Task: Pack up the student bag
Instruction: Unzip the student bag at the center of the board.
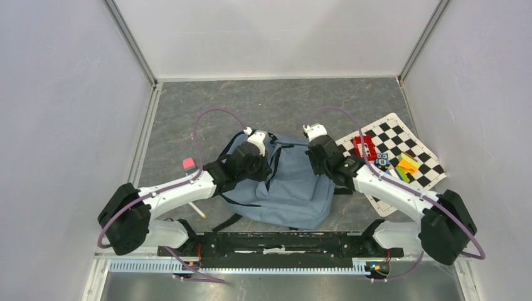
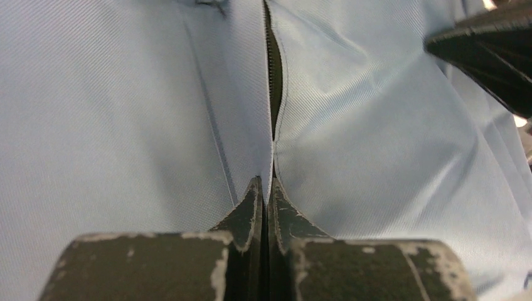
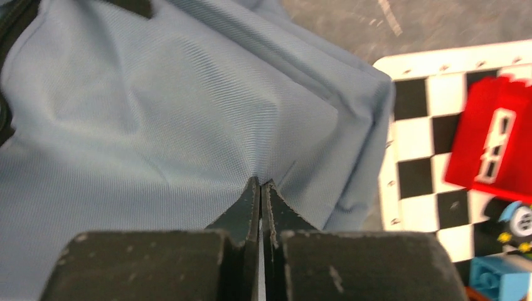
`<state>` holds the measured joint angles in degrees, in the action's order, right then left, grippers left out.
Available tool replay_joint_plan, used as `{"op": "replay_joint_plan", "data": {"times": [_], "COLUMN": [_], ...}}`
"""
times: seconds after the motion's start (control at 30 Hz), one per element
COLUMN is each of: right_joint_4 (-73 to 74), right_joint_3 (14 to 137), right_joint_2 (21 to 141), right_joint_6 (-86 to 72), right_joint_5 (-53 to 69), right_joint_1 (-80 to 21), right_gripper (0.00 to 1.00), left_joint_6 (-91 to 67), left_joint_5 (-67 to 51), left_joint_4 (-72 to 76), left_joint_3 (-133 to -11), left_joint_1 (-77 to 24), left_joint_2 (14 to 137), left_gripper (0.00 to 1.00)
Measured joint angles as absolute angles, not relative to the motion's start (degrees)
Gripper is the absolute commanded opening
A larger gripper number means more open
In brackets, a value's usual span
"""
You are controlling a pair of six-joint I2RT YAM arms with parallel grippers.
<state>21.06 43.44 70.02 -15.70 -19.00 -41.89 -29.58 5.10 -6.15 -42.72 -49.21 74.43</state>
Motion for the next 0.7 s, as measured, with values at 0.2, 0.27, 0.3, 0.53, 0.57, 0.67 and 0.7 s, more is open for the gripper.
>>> {"op": "replay_joint_plan", "data": {"times": [0.2, 0.27, 0.3, 0.53, 0.57, 0.67, 0.7], "right_joint_4": [14.9, 14.2, 14.3, 14.9, 15.3, 17.9, 18.6], "right_joint_3": [49.5, 52.8, 54.5, 61.8, 62.0, 62.5, 62.6], "right_joint_2": [78.5, 81.9, 83.4, 84.7, 84.3, 83.1, 82.9], "right_joint_6": [-6.3, -3.7, -2.7, 1.8, 1.8, 1.3, 0.8], "right_joint_5": [-20.7, -20.9, -20.9, -21.2, -21.8, -23.4, -23.7], "right_joint_1": [-35.6, -34.0, -33.6, -34.1, -35.0, -39.9, -41.5], "right_gripper": [0.00, 0.18, 0.41, 0.84, 0.86, 0.92, 0.94], "left_joint_6": [-34.4, -36.4, -37.3, -42.7, -43.4, -45.0, -45.4], "left_joint_5": [3.9, 4.4, 4.8, 8.4, 9.1, 10.8, 11.5], "left_joint_4": [-1.6, 0.8, 1.7, 4.4, 4.5, 4.7, 4.9], "left_joint_3": [-42.6, -41.8, -41.3, -36.5, -35.7, -33.8, -33.2], "left_joint_1": [-49.2, -49.2, -49.2, -49.2, -49.2, -49.3, -49.3], "left_joint_2": [75.1, 75.3, 75.3, 74.6, 74.3, 72.7, 71.9], "left_gripper": [0.02, 0.09, 0.12, 0.30, 0.32, 0.36, 0.36]}}
